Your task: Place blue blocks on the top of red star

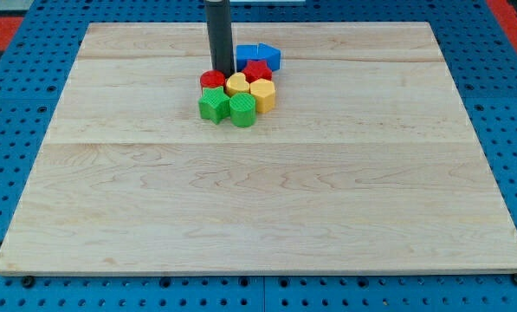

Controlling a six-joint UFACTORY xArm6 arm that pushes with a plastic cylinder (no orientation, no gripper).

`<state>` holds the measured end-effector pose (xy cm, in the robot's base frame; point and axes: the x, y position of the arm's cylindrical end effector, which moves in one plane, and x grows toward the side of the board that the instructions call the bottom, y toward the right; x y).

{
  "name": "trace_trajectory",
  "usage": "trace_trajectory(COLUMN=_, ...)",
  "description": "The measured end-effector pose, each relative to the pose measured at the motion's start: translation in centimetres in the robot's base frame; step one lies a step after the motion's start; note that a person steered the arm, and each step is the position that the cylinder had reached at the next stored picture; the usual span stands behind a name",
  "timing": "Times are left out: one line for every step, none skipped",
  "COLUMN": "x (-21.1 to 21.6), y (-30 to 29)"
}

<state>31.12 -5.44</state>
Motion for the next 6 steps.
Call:
trace_trajectory(x=-1.5, y=-0.1)
trace_trajectory(x=-4.9, y=-0.1)
trace_trajectory(x=-8.2, y=-0.1)
trace_trajectory(x=-9.2, y=9.0)
trace_trajectory(x=-7.2, y=12.2)
trace_trajectory(x=-6.7, y=10.5)
